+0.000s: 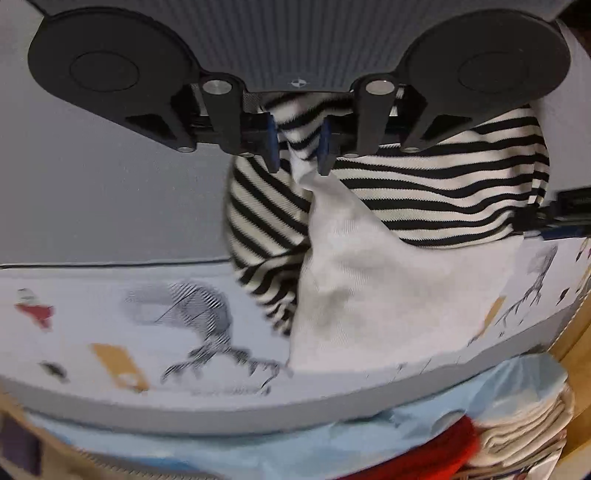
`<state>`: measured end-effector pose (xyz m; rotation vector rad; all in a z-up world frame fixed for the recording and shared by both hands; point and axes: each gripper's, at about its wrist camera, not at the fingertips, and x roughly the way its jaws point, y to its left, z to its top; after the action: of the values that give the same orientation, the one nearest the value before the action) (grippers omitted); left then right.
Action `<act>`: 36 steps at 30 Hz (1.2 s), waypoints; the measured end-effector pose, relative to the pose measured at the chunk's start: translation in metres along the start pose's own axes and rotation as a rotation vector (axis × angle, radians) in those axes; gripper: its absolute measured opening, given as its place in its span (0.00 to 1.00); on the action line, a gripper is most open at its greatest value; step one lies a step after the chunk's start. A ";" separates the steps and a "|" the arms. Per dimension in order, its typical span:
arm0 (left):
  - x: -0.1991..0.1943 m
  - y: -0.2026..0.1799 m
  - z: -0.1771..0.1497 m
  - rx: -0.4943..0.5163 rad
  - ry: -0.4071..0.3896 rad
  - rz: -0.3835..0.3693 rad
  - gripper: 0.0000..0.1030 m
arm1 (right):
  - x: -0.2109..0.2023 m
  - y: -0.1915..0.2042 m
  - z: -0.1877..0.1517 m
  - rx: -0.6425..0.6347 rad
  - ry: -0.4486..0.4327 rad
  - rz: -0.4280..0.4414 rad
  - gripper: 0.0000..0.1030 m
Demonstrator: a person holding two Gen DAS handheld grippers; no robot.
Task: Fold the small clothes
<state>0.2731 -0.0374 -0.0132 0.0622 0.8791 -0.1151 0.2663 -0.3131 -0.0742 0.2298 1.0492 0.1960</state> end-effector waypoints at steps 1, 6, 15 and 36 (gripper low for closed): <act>-0.019 -0.002 -0.003 0.003 -0.027 0.013 0.87 | -0.014 0.003 -0.002 -0.009 -0.025 -0.003 0.34; -0.109 -0.005 -0.039 0.037 -0.178 0.013 0.96 | -0.074 0.020 -0.024 -0.059 -0.125 -0.063 0.54; -0.183 -0.029 -0.095 -0.134 -0.291 0.000 0.99 | -0.150 0.039 -0.095 -0.099 -0.232 -0.093 0.64; -0.155 -0.056 -0.131 -0.137 -0.074 0.079 0.99 | -0.179 0.059 -0.144 -0.115 -0.255 -0.116 0.85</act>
<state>0.0677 -0.0676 0.0225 -0.0349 0.8073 0.0166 0.0512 -0.2911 0.0223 0.0865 0.7922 0.1181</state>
